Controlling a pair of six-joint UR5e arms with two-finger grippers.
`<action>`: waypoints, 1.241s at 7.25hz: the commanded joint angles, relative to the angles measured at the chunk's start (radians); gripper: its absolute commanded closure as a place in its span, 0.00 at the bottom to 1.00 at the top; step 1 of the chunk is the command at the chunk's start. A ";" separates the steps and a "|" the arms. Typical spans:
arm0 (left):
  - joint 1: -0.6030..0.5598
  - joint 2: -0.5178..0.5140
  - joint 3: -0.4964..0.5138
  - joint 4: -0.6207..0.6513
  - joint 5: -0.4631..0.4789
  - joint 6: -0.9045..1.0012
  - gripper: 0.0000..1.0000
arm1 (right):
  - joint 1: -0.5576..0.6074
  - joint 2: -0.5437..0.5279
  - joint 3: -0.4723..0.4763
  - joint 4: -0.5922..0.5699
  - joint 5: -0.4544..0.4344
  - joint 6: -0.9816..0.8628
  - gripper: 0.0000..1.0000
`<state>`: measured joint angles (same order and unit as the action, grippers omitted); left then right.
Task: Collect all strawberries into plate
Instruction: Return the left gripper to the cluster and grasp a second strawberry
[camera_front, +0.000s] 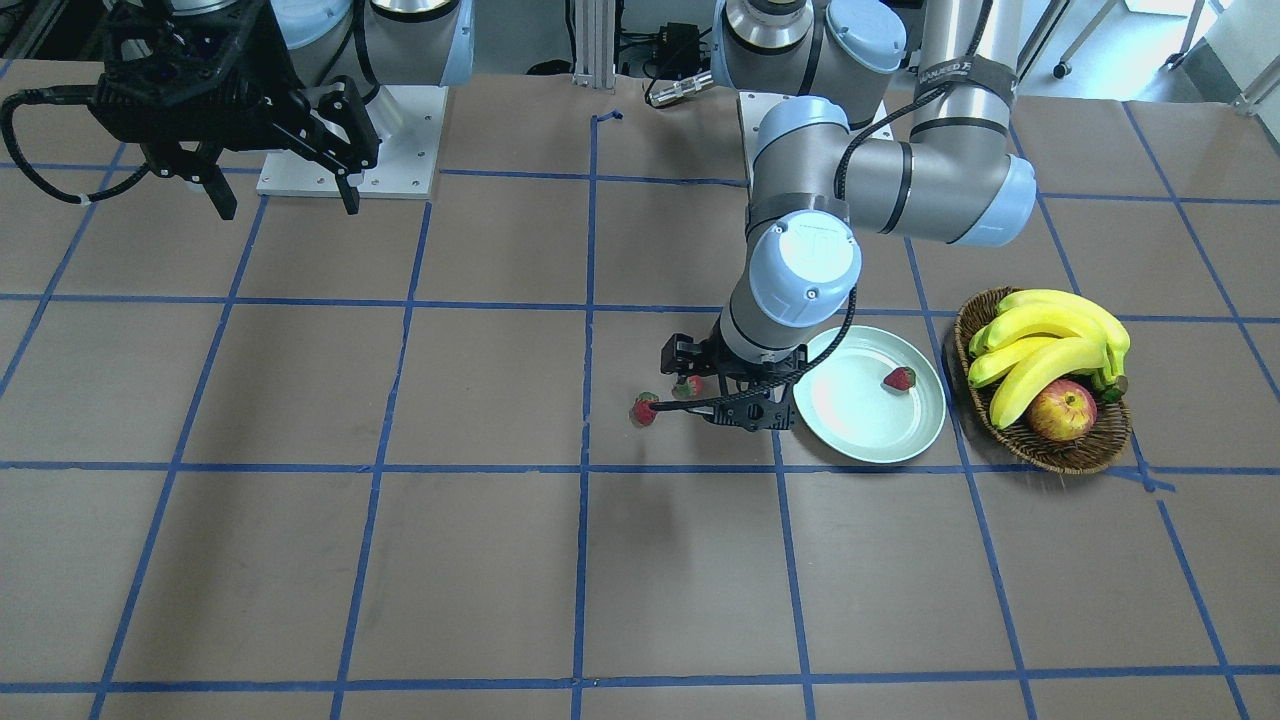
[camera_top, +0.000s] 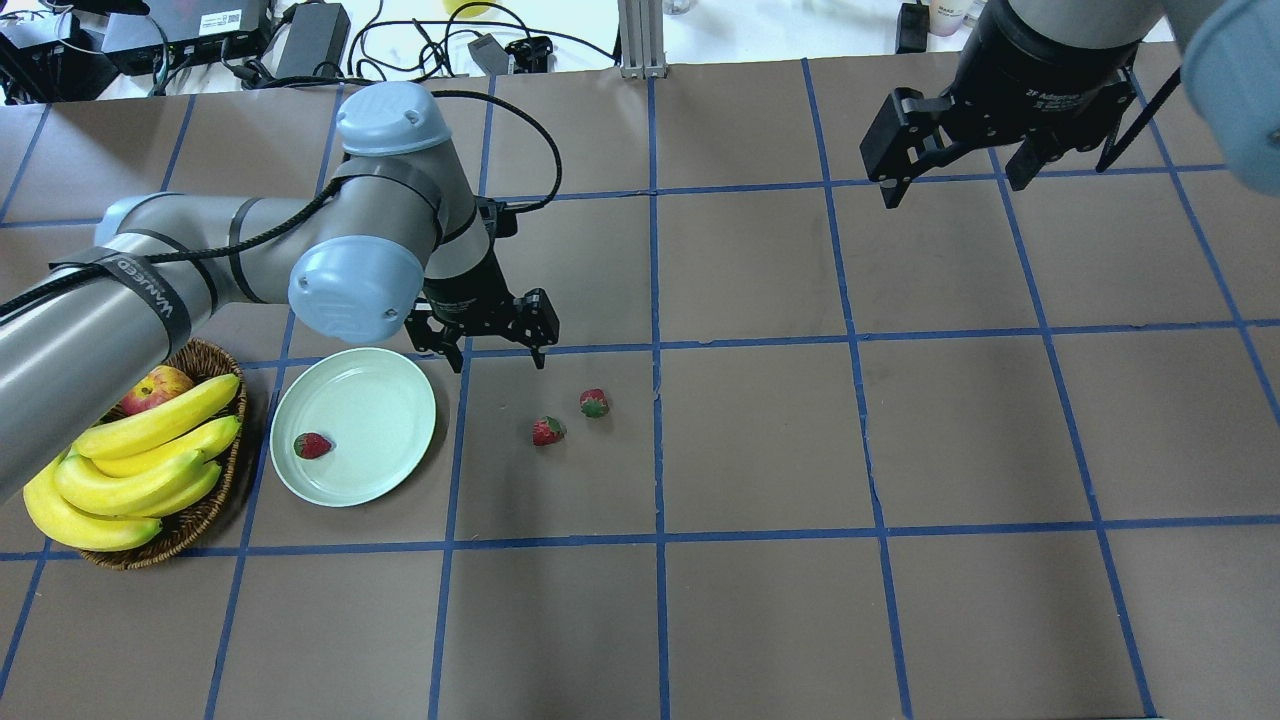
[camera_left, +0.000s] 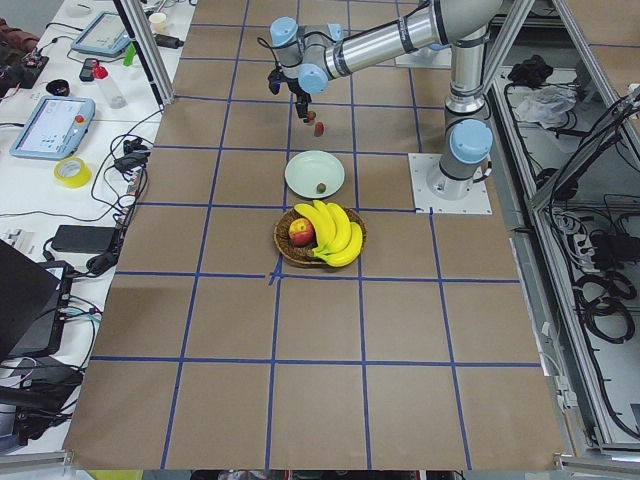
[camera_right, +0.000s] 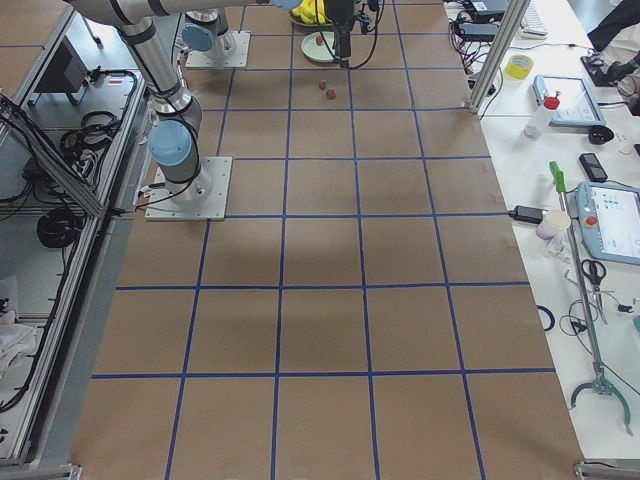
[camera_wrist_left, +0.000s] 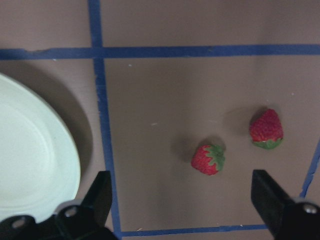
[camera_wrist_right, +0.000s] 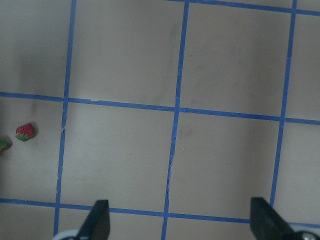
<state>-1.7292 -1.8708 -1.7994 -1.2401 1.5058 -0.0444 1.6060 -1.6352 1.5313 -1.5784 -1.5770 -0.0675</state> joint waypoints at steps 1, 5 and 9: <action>-0.018 -0.024 -0.061 0.101 -0.004 0.119 0.00 | 0.000 0.000 0.001 0.000 0.000 0.000 0.00; -0.020 -0.047 -0.178 0.206 -0.024 0.199 0.00 | 0.000 0.000 0.000 0.000 0.000 0.000 0.00; -0.020 -0.065 -0.175 0.205 -0.064 0.207 0.67 | 0.000 0.000 0.000 0.000 0.000 0.002 0.00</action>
<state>-1.7487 -1.9309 -1.9778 -1.0355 1.4437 0.1609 1.6061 -1.6352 1.5309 -1.5785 -1.5769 -0.0670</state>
